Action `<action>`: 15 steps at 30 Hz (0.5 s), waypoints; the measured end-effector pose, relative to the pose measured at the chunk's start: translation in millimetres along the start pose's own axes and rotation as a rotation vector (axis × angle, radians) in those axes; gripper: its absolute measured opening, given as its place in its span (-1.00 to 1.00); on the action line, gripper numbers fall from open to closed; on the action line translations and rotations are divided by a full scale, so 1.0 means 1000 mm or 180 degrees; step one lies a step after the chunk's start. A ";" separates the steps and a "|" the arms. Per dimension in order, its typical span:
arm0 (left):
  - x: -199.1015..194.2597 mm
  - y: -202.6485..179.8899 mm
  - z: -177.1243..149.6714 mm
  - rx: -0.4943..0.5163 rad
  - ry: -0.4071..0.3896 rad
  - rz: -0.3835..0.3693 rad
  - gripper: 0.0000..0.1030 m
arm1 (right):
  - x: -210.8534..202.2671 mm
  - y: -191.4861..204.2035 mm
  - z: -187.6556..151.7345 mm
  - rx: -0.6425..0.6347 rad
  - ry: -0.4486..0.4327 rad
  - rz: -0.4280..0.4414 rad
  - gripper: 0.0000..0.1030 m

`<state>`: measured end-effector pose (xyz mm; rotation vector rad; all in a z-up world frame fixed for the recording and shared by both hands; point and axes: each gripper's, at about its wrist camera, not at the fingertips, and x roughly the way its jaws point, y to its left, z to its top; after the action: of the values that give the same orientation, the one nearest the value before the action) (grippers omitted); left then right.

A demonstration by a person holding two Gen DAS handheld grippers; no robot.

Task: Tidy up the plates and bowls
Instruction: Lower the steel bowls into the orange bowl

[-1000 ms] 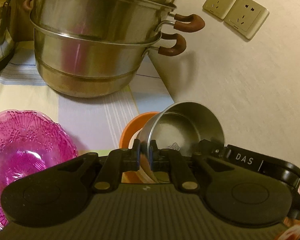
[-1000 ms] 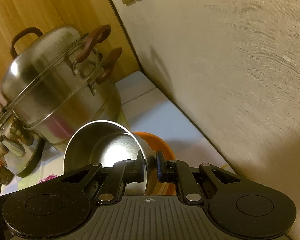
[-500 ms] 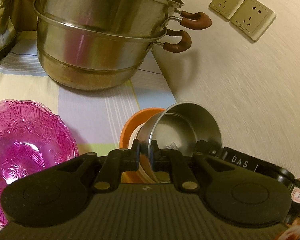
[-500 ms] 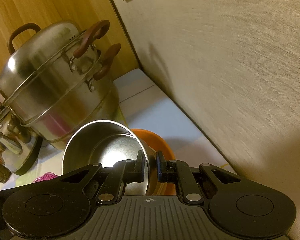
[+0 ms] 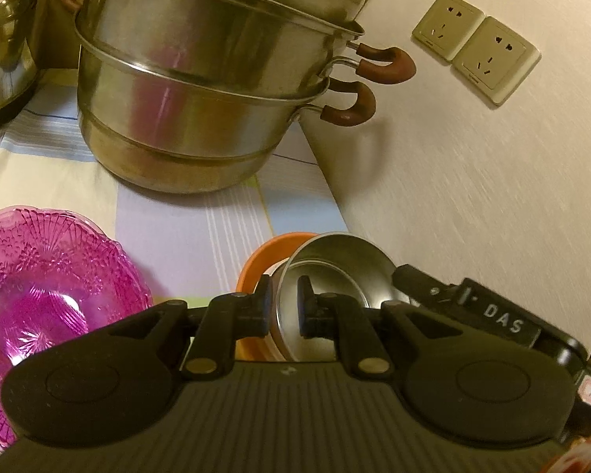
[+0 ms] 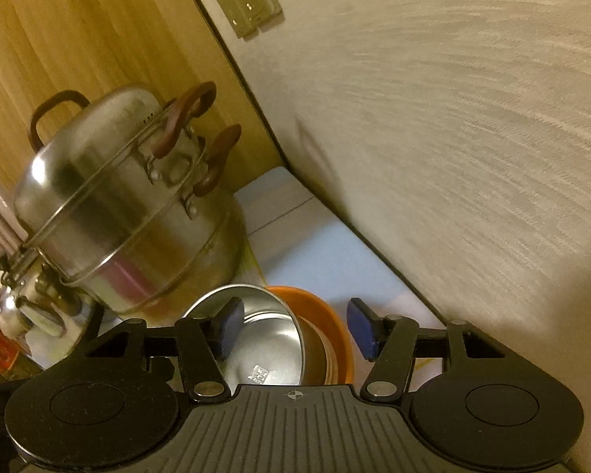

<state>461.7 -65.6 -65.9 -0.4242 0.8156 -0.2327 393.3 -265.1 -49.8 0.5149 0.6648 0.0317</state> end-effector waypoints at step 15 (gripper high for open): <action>0.002 0.004 0.000 -0.0080 -0.0001 -0.0063 -0.73 | 0.010 -0.011 -0.001 0.0152 0.0076 0.0097 -0.62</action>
<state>463.2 -63.0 -69.6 -0.4562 0.8151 -0.2410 399.3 -272.6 -61.2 0.5715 0.6823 0.0508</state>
